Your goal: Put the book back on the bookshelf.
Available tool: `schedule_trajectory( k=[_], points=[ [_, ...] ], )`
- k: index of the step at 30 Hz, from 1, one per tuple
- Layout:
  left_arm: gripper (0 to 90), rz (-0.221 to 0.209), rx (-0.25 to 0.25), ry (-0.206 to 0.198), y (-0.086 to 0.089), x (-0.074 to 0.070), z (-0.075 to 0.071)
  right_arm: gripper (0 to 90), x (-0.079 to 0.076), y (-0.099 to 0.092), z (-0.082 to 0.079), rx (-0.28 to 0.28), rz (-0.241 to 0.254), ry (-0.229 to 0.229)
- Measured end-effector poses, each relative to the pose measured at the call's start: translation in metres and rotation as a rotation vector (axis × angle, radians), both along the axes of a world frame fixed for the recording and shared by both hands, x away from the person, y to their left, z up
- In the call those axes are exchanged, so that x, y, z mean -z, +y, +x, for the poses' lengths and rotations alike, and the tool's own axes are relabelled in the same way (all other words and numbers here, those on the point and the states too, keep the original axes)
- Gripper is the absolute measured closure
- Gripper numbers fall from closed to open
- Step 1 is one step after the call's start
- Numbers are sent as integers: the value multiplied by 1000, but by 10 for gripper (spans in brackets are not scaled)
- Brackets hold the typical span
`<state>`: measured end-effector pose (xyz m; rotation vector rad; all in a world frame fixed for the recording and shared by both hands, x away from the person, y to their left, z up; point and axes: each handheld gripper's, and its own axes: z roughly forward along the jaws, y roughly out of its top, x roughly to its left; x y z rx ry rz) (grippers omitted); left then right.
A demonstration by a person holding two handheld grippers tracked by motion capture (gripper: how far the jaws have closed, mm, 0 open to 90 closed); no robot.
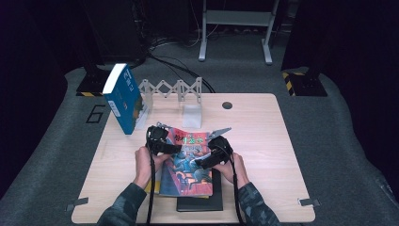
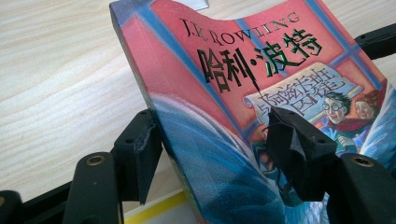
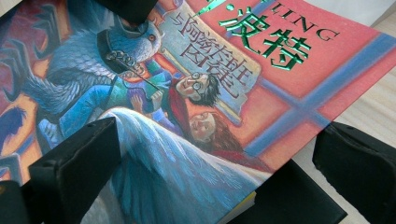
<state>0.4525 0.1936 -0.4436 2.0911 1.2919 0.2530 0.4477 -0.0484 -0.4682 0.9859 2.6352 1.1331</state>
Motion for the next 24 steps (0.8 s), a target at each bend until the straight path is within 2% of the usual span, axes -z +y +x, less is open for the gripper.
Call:
schedule_trajectory(
  k=[5, 13, 16, 17, 19, 20, 21, 22, 24],
  points=[
    [347, -74, -12, 51, 8, 4, 6, 4, 0, -1, 0, -8, -10, 2],
    [347, -84, 15, 74, 10, 5, 12, 4, 0, -1, 0, -7, -9, 4],
    [361, -59, 30, 70, 8, 2, 11, 4, 0, -1, 0, -7, -9, 4],
    [387, -14, 28, 41, 3, -2, 8, 4, 0, -1, 0, -7, -10, 3],
    [400, 1, 28, 27, -1, -4, 6, 4, 0, -1, 0, -8, -8, 2],
    [409, 35, 28, 3, -6, -6, 4, 4, 0, -1, 0, -8, -8, 3],
    [420, 102, 49, -19, -9, -10, 2, 4, -1, -2, 0, -6, -11, 4],
    [425, 162, 51, -56, -19, -14, -2, 4, -1, -2, 0, -4, -14, 9],
    [425, 172, 48, -62, -20, -15, -3, 5, -1, -2, 0, -4, -13, 11]
  ],
)
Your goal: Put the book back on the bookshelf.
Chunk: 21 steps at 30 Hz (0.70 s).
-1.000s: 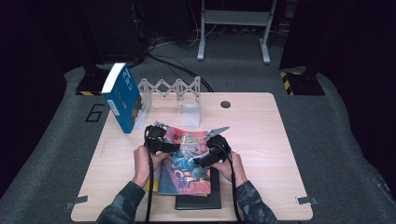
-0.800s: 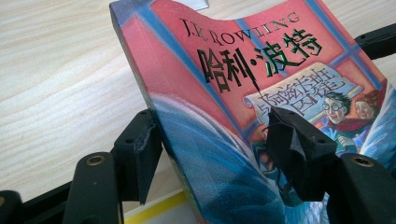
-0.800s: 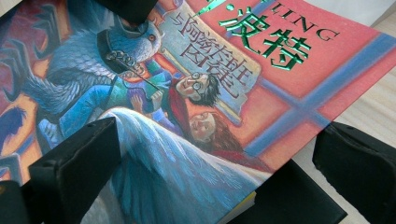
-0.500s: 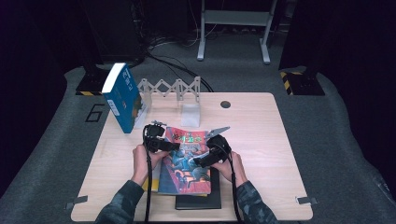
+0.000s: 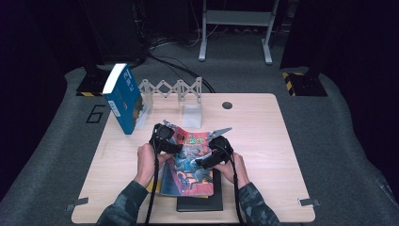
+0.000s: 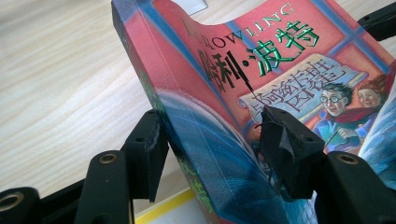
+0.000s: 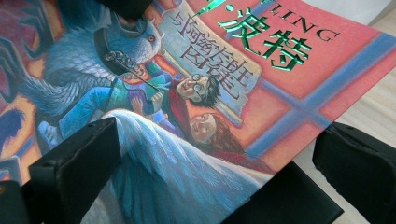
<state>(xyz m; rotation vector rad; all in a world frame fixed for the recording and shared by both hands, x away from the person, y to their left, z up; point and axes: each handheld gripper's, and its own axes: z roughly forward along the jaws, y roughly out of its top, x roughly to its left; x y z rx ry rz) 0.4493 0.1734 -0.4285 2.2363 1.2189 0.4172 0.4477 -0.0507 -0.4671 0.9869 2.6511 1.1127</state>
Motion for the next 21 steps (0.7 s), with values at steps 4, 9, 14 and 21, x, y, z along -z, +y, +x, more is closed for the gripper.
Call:
schedule_trajectory(
  k=[4, 9, 14, 21],
  points=[
    [417, -45, -12, 26, 4, 1, 3, 4, 0, 0, 0, -1, 0, 1],
    [411, -169, -10, 108, 18, 7, 11, 4, 1, 1, 0, 15, 9, 3],
    [412, -234, -17, 137, 23, 12, 16, 4, 0, 1, 0, 15, 10, 4],
    [395, -234, 25, 178, 22, 15, 23, 4, 1, 1, 0, 15, 10, 3]
  ],
)
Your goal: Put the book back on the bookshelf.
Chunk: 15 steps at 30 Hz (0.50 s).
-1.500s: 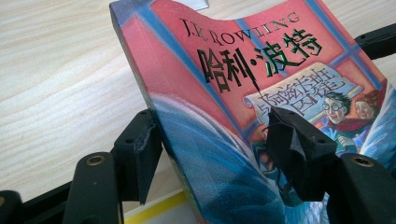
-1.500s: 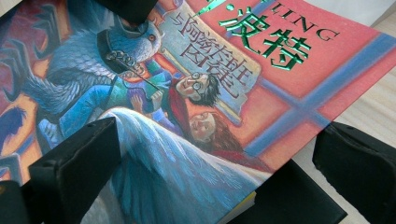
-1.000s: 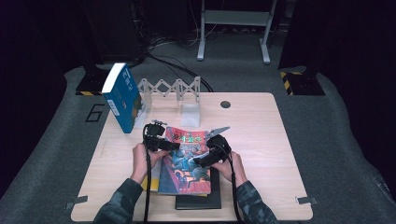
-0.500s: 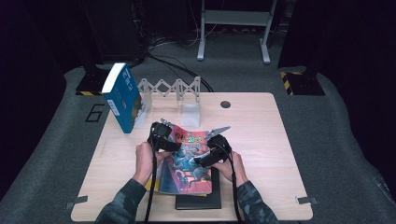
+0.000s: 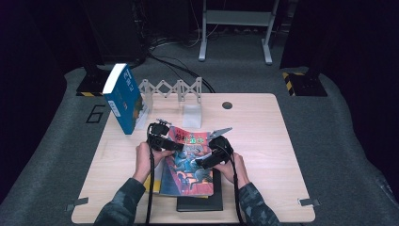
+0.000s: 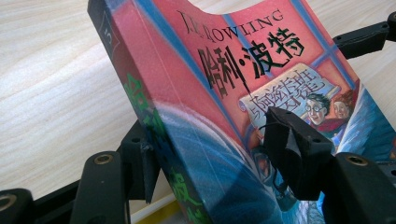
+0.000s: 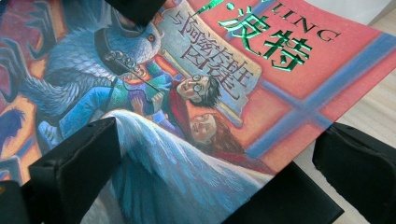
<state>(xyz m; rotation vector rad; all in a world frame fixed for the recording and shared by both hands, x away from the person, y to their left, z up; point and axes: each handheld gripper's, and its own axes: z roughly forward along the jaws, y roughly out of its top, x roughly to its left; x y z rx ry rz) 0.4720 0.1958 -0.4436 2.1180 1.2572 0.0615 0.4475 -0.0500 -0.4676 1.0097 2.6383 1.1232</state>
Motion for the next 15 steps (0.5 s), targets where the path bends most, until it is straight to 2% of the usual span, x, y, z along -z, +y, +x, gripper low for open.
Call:
schedule_trajectory(
  k=[3, 4, 5, 6, 7, 8, 11, 14, 15],
  points=[
    [414, 13, 8, -4, -3, -3, -1, 4, 0, 0, 0, -3, 4, -6],
    [469, 1, 22, -12, -5, -4, -3, 4, 0, 0, 0, -5, -2, -6],
    [536, -34, 35, -16, -6, -5, -4, 4, 0, 0, 0, 7, 7, -7],
    [584, -34, 35, -16, -6, -5, -4, 4, 0, 0, 0, 7, 7, -7],
    [587, -7, 48, -25, -9, -8, -6, 2, 0, -2, -1, -5, 3, -17],
    [590, -7, 48, -25, -9, -8, -6, 2, 0, -2, -1, -5, 3, -17],
    [601, -34, 33, -27, -7, -6, -8, 5, 0, -4, -4, 10, 7, -31],
    [606, -39, 20, -35, -8, -7, -10, 14, 0, -8, -6, 25, 24, -34],
    [612, -42, 19, -46, -7, -8, -11, 0, -1, -17, -9, 44, 42, -33]
  ],
)
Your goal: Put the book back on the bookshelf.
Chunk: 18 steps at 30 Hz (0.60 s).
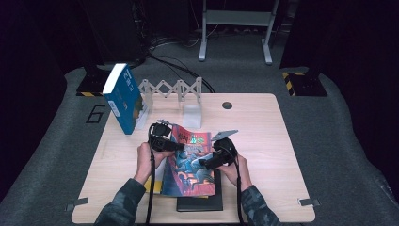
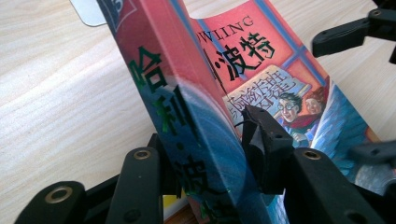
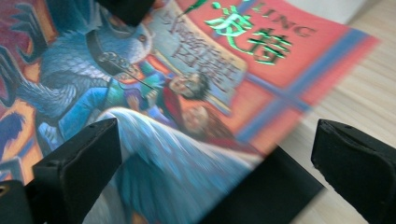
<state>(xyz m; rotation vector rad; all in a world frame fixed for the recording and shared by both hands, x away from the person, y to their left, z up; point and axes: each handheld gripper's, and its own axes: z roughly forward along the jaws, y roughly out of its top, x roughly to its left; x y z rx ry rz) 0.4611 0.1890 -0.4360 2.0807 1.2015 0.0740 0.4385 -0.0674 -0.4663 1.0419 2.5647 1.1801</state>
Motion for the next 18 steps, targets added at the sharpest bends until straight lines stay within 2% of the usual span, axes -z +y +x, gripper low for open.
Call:
schedule_trajectory(
  k=[1, 2, 3, 5, 6, 9, 10, 11, 13, 15, 16, 17, 18],
  points=[
    [617, -6, 8, 4, 1, -1, -1, 0, -1, -6, -2, 25, 28, 7],
    [623, -6, 8, 4, 1, -1, -1, 0, -2, -14, -3, 38, 35, 1],
    [623, -8, 6, -7, 1, -2, -2, 0, -2, -14, -3, 38, 35, 1],
    [631, -14, 5, -10, 1, -4, -4, 0, -1, -33, -6, 77, 48, -37],
    [637, -15, 11, -18, 2, -6, -4, 0, 3, -48, -6, 117, 65, -35],
    [645, -24, 1, -20, 2, -6, -5, 0, 17, -70, -5, 190, 59, -5],
    [648, -29, 6, -19, 3, -7, -5, 0, 22, -76, -5, 209, 43, 1],
    [651, -29, 6, -19, 3, -7, -5, 0, 22, -76, -5, 209, 43, 1],
    [660, -36, 1, -35, 1, -9, -6, 0, 37, -87, -5, 239, 22, 24],
    [668, -36, 3, -34, 1, -11, -6, 0, 40, -88, -6, 253, 12, 37],
    [674, -47, 3, -37, 1, -12, -6, 0, 46, -91, -6, 268, -18, 26],
    [674, -52, 1, -36, 1, -13, -6, 0, 46, -91, -6, 268, -18, 26],
    [683, -82, -8, -37, 1, -15, -6, 0, 50, -92, -6, 290, -33, 29]
  ],
)
